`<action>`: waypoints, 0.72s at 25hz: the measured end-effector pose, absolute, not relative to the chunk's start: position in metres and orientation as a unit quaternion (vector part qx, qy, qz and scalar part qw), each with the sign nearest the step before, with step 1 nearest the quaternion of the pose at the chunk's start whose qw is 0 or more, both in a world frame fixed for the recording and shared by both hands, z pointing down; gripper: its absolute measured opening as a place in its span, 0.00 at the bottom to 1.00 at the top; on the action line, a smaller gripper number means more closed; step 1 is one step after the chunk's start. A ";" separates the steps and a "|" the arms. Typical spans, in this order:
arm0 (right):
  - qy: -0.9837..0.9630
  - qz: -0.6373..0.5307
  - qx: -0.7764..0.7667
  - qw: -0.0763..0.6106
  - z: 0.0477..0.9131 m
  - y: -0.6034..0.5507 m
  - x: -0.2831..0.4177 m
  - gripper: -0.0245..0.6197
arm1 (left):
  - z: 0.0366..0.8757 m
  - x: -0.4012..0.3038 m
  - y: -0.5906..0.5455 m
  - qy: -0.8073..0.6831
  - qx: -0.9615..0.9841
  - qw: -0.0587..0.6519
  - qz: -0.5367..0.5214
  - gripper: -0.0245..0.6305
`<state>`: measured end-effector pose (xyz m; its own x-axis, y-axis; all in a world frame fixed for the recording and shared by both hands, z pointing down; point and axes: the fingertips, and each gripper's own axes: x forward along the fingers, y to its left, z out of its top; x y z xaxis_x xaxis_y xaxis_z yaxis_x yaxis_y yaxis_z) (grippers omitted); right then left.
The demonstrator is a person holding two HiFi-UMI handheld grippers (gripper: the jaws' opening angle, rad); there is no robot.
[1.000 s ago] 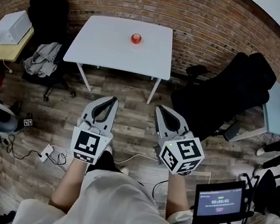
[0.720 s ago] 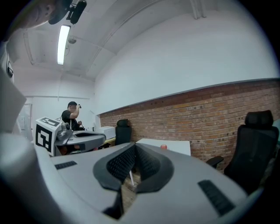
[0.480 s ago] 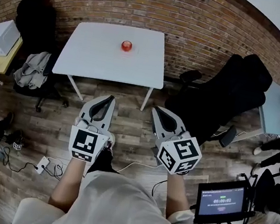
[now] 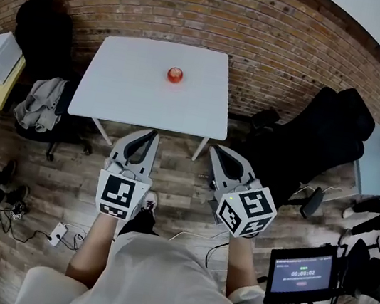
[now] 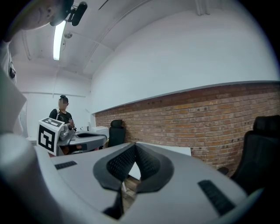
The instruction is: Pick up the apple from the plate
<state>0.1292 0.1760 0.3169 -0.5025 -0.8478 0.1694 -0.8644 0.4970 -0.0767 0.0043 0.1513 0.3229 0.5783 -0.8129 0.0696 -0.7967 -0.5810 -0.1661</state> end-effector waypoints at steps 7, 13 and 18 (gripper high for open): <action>-0.863 0.072 0.498 0.052 0.310 0.118 0.115 0.04 | 0.319 -0.012 0.097 0.455 -0.886 0.057 -0.069 0.05; -0.864 0.075 0.496 0.053 0.308 0.071 0.102 0.04 | 0.317 -0.020 0.052 0.451 -0.888 0.054 -0.071 0.04; -0.863 0.079 0.496 0.056 0.309 0.032 0.091 0.04 | 0.318 -0.031 0.013 0.451 -0.888 0.049 -0.074 0.04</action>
<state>0.0913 0.0325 0.3087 -0.5027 -0.8467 0.1742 -0.8643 0.4964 -0.0809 -0.0310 0.0126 0.3185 0.5829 -0.8079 0.0864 -0.7934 -0.5889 -0.1539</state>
